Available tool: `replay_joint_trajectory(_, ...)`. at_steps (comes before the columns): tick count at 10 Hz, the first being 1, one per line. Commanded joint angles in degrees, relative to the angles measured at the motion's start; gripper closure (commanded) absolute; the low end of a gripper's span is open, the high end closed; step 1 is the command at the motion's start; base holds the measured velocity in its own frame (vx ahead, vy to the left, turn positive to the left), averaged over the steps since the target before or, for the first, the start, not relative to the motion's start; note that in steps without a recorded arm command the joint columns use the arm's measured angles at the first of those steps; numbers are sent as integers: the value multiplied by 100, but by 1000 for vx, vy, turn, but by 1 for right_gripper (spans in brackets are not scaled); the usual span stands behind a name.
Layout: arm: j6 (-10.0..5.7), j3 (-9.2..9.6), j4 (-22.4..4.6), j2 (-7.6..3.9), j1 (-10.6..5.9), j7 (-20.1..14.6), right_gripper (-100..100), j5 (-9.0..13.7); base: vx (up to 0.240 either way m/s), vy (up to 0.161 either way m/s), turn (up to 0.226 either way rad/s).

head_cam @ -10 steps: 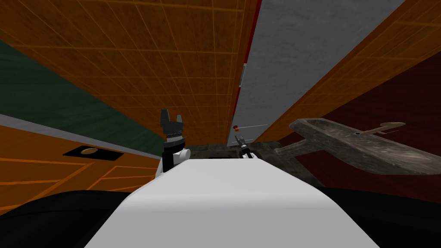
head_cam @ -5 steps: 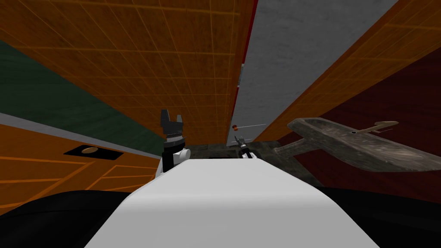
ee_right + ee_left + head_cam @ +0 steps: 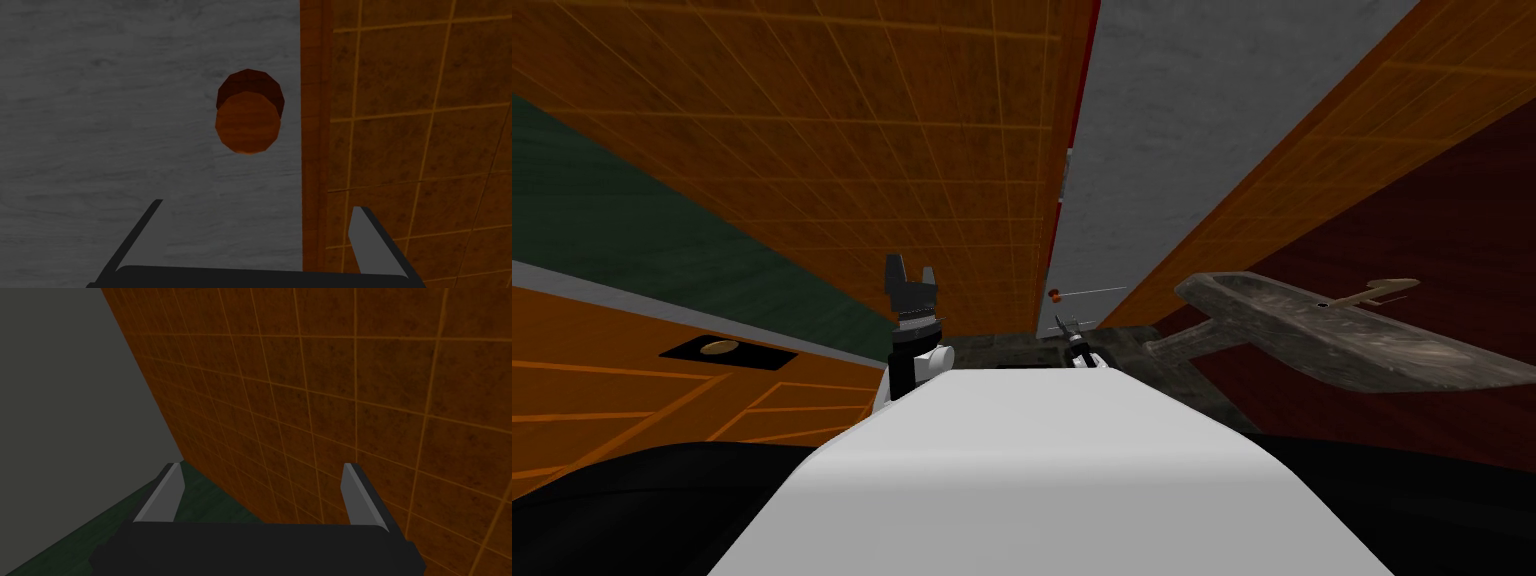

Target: Pull the door open

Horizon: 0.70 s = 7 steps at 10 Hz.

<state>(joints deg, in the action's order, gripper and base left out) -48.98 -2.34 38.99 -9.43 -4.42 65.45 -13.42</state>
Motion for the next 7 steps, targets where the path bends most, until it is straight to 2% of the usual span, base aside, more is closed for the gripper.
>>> replay_joint_trajectory(1,28,16,19,10,-3,226,-100,10,-13,-34,-7)
replay_joint_trajectory(5,96,50,76,39,-3,643,-100,30,-10,-29,-7)
replay_joint_trajectory(6,72,42,46,35,-12,574,-100,28,-3,-14,1)
replay_joint_trajectory(7,-36,-36,-40,-103,39,510,-100,85,90,97,167)
